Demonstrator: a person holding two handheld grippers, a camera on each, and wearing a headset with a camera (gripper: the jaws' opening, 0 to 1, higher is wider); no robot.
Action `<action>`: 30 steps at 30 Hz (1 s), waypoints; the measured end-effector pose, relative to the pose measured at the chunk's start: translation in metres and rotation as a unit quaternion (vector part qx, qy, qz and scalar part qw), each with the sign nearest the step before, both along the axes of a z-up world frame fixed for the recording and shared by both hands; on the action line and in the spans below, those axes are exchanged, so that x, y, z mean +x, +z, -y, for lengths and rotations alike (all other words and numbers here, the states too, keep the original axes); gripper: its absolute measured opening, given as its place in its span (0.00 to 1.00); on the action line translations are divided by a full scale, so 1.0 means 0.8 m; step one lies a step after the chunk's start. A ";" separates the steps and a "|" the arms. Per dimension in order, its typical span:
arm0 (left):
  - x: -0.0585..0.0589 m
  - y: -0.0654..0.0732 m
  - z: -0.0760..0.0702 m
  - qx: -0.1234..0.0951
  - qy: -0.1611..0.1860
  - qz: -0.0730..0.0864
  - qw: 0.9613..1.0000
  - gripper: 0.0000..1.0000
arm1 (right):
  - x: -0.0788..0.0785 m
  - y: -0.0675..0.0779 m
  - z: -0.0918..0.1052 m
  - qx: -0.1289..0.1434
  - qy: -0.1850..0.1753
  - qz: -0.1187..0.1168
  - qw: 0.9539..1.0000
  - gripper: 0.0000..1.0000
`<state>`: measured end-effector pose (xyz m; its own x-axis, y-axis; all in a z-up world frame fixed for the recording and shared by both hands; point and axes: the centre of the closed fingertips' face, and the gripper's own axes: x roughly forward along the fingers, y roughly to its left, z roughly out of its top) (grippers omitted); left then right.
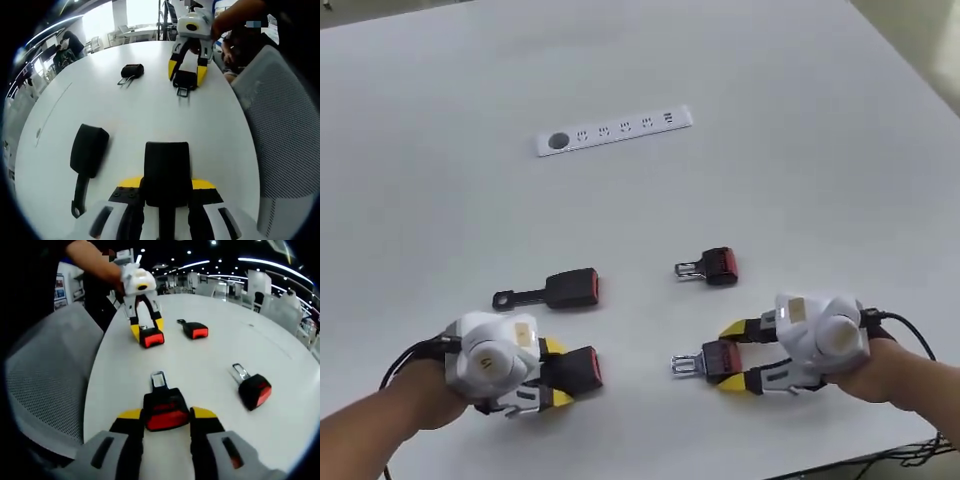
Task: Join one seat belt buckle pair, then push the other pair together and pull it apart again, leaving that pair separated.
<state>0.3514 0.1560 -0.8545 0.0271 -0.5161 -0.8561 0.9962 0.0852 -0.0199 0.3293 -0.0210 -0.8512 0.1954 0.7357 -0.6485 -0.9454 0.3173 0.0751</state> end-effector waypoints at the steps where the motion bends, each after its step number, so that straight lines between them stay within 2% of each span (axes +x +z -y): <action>1: 0.000 0.000 0.000 0.000 0.001 0.000 1.000 0.34 | 0.000 0.000 -0.003 0.000 0.000 -0.001 1.000 0.35; 6: -0.001 0.000 0.000 0.002 -0.003 -0.001 1.000 0.34 | 0.001 0.000 -0.025 0.004 0.015 0.004 1.000 0.35; 20: -0.002 -0.001 -0.002 0.020 -0.056 0.000 0.998 0.34 | 0.014 0.000 -0.088 0.033 0.006 0.004 0.999 0.35; 30: -0.003 -0.001 -0.002 0.029 -0.076 0.000 0.997 0.34 | 0.015 -0.002 -0.117 0.040 0.000 -0.001 0.999 0.35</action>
<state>0.3487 0.1576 -0.8555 -0.0473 -0.4632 -0.8850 0.9977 -0.0650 -0.0193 0.3412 0.0727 -0.8525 0.1941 0.7856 -0.5876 -0.9450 0.3105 0.1030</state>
